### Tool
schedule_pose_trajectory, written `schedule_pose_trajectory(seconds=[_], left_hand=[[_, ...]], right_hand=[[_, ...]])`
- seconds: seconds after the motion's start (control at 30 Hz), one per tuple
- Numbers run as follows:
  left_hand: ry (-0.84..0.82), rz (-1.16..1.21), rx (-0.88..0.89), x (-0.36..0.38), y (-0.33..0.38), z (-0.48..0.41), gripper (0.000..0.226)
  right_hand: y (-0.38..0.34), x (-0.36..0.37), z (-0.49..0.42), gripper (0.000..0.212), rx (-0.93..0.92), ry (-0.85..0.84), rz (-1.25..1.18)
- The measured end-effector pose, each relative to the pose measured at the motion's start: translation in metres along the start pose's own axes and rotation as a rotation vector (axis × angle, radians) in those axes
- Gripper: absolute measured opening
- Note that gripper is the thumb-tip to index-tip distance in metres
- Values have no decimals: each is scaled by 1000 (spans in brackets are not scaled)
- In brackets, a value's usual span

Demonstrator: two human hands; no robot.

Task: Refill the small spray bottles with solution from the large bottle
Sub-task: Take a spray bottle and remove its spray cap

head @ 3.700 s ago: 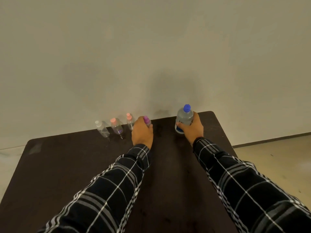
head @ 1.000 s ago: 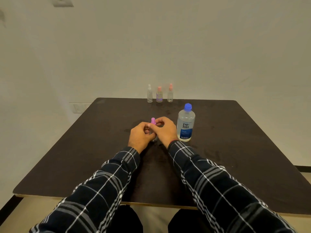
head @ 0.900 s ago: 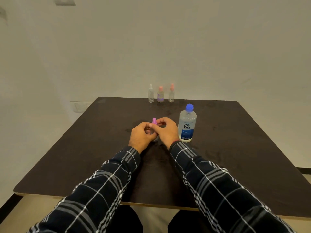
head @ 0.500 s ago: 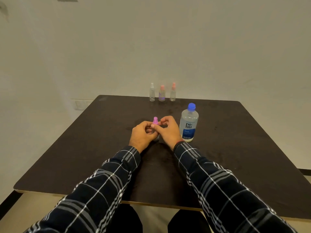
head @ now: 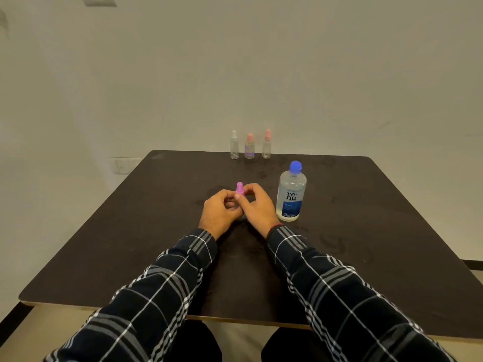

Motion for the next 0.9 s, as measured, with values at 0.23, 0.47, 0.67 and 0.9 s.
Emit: schedule_pose_trajectory(seconds=[0.23, 0.47, 0.67, 0.9], left_hand=[[2, -2, -11, 0, 0, 0, 28], [28, -22, 11, 1, -2, -2, 29], [30, -30, -1, 1, 0, 0, 28], [14, -26, 6, 1, 1, -1, 29]], right_hand=[[1, 2, -2, 52, 21, 42, 20], [-1, -8, -8, 27, -191, 40, 112], [0, -11, -6, 43, -120, -25, 48], [-12, -9, -11, 29, -156, 84, -30]])
Point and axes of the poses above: each hand's wrist, its own z-axis away from the middle knuckle, its own x-axis out of the palm, y = z × x, the point moved 3 cm from there along -z, towards the middle knuckle, and after that the axes turned 15 degrees about -z, right-handed, at the moved point
